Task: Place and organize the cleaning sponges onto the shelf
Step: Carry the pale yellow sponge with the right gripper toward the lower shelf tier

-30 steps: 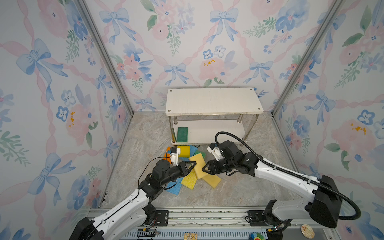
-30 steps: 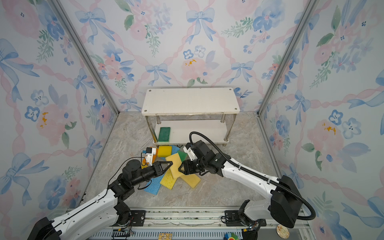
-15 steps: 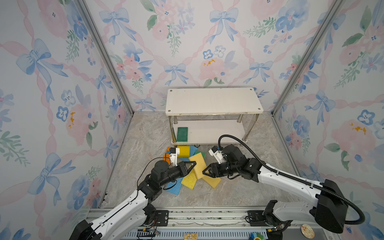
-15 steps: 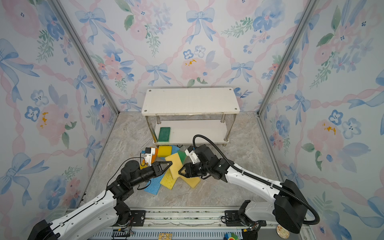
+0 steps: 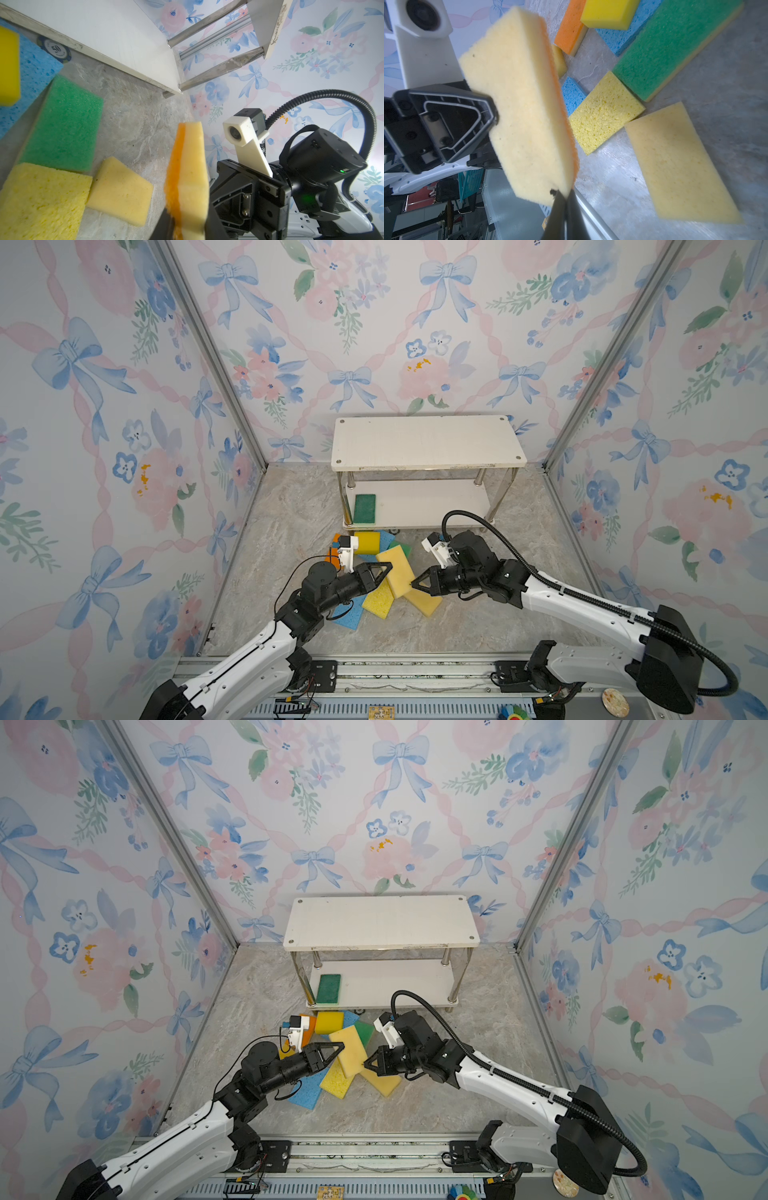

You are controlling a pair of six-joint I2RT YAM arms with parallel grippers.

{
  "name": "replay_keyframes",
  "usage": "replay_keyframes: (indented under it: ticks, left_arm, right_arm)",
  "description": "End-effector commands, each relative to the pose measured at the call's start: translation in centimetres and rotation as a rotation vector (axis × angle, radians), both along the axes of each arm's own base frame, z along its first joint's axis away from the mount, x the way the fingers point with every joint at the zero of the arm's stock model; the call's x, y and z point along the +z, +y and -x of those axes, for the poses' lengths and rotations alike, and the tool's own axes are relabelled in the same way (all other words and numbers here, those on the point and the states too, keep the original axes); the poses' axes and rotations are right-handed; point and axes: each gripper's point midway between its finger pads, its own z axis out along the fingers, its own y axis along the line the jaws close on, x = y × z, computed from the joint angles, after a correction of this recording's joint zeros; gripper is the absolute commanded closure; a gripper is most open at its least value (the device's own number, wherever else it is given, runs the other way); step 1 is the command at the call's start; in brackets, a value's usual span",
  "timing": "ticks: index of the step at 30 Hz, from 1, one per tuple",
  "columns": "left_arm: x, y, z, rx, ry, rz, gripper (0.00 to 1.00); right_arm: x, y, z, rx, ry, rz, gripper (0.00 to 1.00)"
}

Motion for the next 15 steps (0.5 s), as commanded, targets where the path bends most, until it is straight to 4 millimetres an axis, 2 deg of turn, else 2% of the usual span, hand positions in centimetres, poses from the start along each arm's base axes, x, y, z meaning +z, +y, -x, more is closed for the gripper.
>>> replay_keyframes:
  ticks: [1, 4, 6, 10, 15]
  left_arm:
    - [0.4, 0.7, -0.3, 0.014, -0.032, -0.055, 0.54]
    - [0.9, 2.5, -0.9, 0.069, -0.057, -0.171, 0.30]
    - [1.5, 4.3, -1.4, 0.119, -0.071, -0.228, 0.21]
    - [2.7, 7.8, -2.2, 0.216, -0.094, -0.313, 0.10]
    - [2.8, 9.5, -2.5, 0.246, -0.108, -0.409, 0.03]
  right_arm:
    - [0.7, -0.5, -0.7, -0.058, -0.017, -0.009, 0.96]
    - [1.0, -1.4, -1.7, -0.126, -0.017, 0.021, 0.96]
    - [1.0, -2.1, -2.9, -0.191, -0.010, 0.029, 0.96]
    - [0.5, -2.9, -6.0, -0.310, -0.002, 0.055, 0.96]
    - [0.4, -1.7, -10.1, -0.350, -0.012, 0.072, 0.95]
